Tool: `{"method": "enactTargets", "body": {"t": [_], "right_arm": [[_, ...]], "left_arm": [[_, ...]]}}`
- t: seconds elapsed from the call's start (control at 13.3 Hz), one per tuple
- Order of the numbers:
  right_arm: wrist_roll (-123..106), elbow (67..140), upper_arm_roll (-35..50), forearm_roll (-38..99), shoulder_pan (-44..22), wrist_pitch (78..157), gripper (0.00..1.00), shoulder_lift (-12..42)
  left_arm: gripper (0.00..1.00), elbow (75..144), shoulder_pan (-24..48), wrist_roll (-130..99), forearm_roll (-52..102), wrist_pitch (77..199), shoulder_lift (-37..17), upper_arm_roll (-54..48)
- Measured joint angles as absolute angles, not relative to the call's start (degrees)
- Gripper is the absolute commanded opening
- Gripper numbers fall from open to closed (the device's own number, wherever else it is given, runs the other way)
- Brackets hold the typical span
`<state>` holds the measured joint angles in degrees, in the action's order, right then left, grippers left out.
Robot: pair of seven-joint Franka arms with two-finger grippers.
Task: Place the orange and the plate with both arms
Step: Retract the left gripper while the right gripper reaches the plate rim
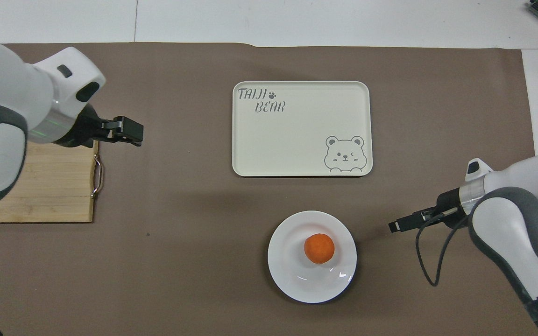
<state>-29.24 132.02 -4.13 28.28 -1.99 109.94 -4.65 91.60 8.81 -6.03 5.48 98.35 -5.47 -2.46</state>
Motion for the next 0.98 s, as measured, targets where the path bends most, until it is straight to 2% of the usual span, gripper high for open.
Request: {"method": "enactTargets", "body": {"t": [0.3,0.68,0.98], "right_arm": [[-35.20,137.21,-4.10,38.84,-3.46,113.53,1.00,-3.66],[-45.77,142.94,-4.05,52.75,-6.21,117.90,1.00,-0.45],[-47.10,145.59,-4.05,54.89,-7.02,118.24,1.00,0.09]], "left_arm": [[1.00,91.63,2.89,-1.85,3.80,96.30,-3.03,-2.48],[1.00,96.56,2.66,-1.99,2.61,93.80,2.24,-2.76],[1.00,96.29,2.65,-2.04,2.54,90.10,2.96,-2.65]]}}
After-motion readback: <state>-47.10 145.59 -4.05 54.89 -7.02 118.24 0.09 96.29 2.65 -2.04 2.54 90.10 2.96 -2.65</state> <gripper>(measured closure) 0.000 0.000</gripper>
